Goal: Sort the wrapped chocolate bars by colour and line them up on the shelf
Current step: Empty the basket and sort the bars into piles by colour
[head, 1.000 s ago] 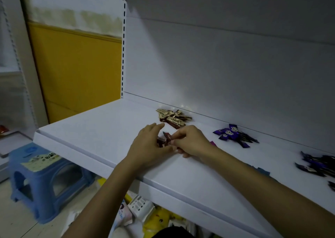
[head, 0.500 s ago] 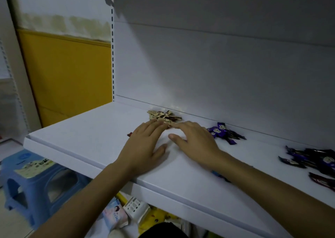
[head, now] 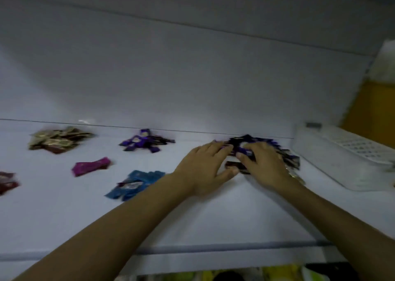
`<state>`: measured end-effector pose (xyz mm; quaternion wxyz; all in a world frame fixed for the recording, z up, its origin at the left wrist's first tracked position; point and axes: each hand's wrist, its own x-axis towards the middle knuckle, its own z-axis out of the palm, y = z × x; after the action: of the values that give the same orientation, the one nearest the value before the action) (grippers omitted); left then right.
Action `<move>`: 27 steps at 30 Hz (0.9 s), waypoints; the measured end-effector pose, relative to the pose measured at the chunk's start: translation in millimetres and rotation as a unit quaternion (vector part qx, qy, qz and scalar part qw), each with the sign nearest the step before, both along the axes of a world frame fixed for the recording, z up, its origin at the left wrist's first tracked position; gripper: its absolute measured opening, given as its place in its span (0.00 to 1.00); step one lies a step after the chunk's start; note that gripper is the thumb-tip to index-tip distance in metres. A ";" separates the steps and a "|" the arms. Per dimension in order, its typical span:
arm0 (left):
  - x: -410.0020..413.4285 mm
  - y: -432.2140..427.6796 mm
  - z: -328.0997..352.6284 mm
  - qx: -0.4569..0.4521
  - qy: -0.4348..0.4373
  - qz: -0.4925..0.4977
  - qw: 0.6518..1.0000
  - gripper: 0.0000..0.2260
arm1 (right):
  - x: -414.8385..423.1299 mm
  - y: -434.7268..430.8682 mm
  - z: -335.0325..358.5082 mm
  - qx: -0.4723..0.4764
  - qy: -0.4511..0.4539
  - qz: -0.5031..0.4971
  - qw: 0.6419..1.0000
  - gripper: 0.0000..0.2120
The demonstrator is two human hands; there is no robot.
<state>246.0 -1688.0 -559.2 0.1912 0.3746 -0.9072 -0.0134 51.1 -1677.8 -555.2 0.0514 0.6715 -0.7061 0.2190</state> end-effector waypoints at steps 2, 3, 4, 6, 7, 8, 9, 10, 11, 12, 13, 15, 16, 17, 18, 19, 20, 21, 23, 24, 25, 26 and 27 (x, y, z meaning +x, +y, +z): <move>-39.6 -5.2 -11.8 0.065 0.006 0.014 0.998 0.33 | -39.3 4.5 -10.8 -0.018 -0.038 -0.057 0.997 0.21; -55.5 -8.2 -18.6 0.091 -0.002 0.034 0.995 0.35 | -56.1 5.6 -16.5 -0.027 -0.049 -0.088 0.995 0.21; -68.8 -12.0 -24.8 0.098 -0.012 0.059 0.993 0.36 | -70.8 6.0 -21.9 -0.038 -0.059 -0.115 0.991 0.21; -87.5 -22.9 -32.4 0.090 -0.026 0.121 0.988 0.39 | -91.8 3.4 -29.0 -0.054 -0.129 -0.156 0.978 0.21; -94.0 -29.4 -34.1 0.094 -0.029 0.152 0.984 0.39 | -98.0 1.2 -30.3 -0.057 -0.185 -0.168 0.967 0.21; -99.2 -36.0 -34.9 0.103 -0.029 0.178 0.978 0.39 | -102.4 -1.7 -31.4 -0.058 -0.231 -0.176 0.955 0.21; -103.7 -41.7 -34.7 0.111 -0.028 0.193 0.974 0.39 | -104.9 -4.1 -31.9 -0.056 -0.259 -0.180 0.947 0.20; -108.6 -45.9 -34.1 0.117 -0.023 0.192 0.974 0.38 | -106.2 -6.4 -32.1 -0.053 -0.279 -0.181 0.942 0.20; -114.5 -48.1 -33.9 0.124 -0.011 0.173 0.977 0.37 | -106.2 -8.0 -32.6 -0.053 -0.292 -0.177 0.939 0.19; -121.6 -48.2 -34.0 0.132 0.003 0.143 0.981 0.37 | -105.7 -8.9 -33.5 -0.058 -0.304 -0.168 0.936 0.17; -129.4 -46.1 -34.5 0.136 0.013 0.114 0.984 0.38 | -104.8 -9.3 -33.9 -0.063 -0.321 -0.156 0.932 0.16; -144.5 -39.8 -36.5 0.115 0.007 0.078 0.990 0.43 | -103.5 -8.9 -30.9 -0.092 -0.401 -0.125 0.903 0.16; -150.8 -37.1 -37.9 0.089 -0.009 0.064 0.994 0.45 | -103.4 -7.8 -27.6 -0.108 -0.457 -0.116 0.875 0.17; -156.4 -35.6 -39.3 0.061 -0.026 0.051 0.996 0.47 | -105.0 -6.5 -24.6 -0.122 -0.505 -0.114 0.847 0.18; -161.4 -35.2 -40.1 0.038 -0.040 0.039 0.998 0.49 | -107.3 -4.8 -22.0 -0.132 -0.547 -0.113 0.819 0.18; -166.0 -35.3 -40.4 0.030 -0.045 0.030 0.998 0.51 | -109.7 -3.3 -20.7 -0.135 -0.590 -0.107 0.789 0.18; -170.6 -35.4 -40.1 0.036 -0.045 0.023 0.998 0.52 | -110.2 -0.7 -19.8 -0.125 -0.638 -0.088 0.755 0.19; -175.2 -35.2 -39.9 0.053 -0.045 0.017 0.997 0.52 | -111.0 1.3 -20.1 -0.109 -0.678 -0.063 0.724 0.20; -182.0 -35.4 -40.7 0.083 -0.045 0.005 0.996 0.51 | -112.4 3.2 -21.3 -0.086 -0.717 -0.025 0.691 0.24; -183.6 -35.9 -41.0 0.090 -0.041 0.003 0.995 0.50 | -111.3 4.8 -19.5 -0.084 -0.727 -0.023 0.681 0.26; -183.7 -37.2 -41.1 0.088 -0.031 0.006 0.996 0.49 | -111.8 5.0 -19.4 -0.082 -0.733 -0.023 0.675 0.28; -182.6 -39.5 -40.9 0.076 -0.017 0.015 0.997 0.47 | -111.8 4.9 -19.7 -0.076 -0.732 -0.018 0.677 0.28; -180.4 -42.8 -40.5 0.053 -0.004 0.030 0.998 0.45 | -111.0 3.4 -20.4 -0.064 -0.723 -0.012 0.688 0.29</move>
<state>65.6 -1730.8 -599.7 0.1683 0.4116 -0.8940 -0.0541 -59.9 -1674.4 -575.6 -0.4291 0.2917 -0.5170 0.6807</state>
